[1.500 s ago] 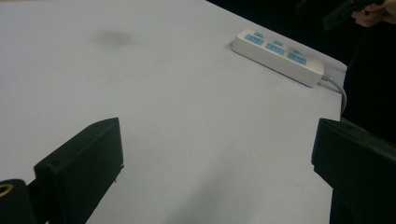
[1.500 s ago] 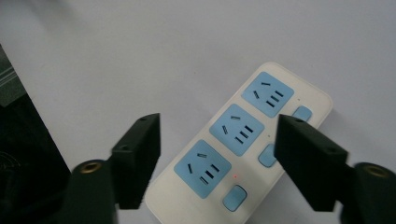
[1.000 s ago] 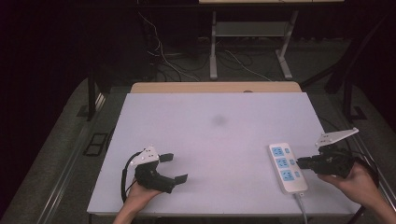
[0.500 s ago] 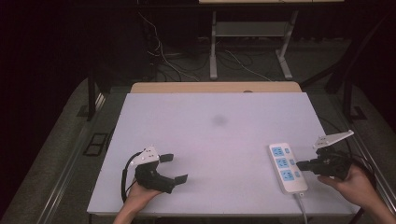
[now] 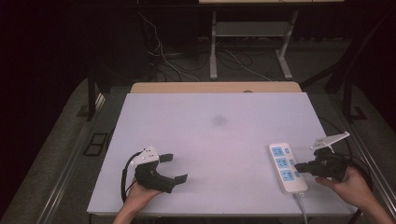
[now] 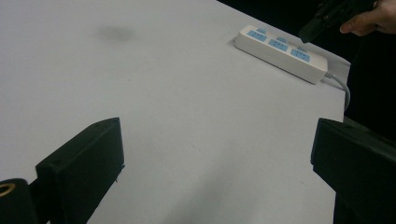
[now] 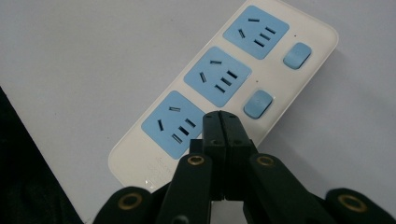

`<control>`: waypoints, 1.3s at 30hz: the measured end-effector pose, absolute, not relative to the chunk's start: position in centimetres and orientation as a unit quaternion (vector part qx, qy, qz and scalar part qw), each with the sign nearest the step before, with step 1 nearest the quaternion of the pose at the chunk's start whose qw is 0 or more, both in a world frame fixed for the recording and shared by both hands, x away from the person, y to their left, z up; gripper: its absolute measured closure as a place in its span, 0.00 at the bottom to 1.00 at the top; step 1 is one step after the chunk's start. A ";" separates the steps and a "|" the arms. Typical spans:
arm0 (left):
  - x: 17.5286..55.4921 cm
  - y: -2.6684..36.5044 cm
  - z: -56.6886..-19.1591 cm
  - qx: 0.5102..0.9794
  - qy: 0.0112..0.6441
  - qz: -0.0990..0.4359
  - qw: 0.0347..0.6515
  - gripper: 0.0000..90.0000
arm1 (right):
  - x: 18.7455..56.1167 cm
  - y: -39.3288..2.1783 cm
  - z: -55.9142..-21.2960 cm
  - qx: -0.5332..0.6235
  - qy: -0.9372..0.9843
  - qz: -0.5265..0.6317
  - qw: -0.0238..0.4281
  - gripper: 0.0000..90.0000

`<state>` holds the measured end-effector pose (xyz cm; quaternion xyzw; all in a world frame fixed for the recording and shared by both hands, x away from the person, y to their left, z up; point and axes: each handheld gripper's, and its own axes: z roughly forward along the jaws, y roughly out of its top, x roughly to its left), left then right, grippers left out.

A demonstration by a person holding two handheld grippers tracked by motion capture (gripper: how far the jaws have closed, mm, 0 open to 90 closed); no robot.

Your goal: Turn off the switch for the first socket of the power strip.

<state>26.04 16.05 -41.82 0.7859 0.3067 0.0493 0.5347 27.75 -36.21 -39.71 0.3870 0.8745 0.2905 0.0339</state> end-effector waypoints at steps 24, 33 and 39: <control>26.1 15.9 -41.9 0.791 0.304 0.050 0.529 0.01 | 27.8 -35.8 -40.6 0.386 0.882 0.268 0.014 1.00; 26.2 15.7 -42.0 0.795 0.301 0.048 0.524 0.01 | 27.6 -36.0 -40.8 0.388 0.880 0.272 0.018 1.00; 26.2 15.8 -42.0 0.794 0.302 0.049 0.525 0.01 | 27.7 -36.1 -40.9 0.389 0.878 0.277 0.015 1.00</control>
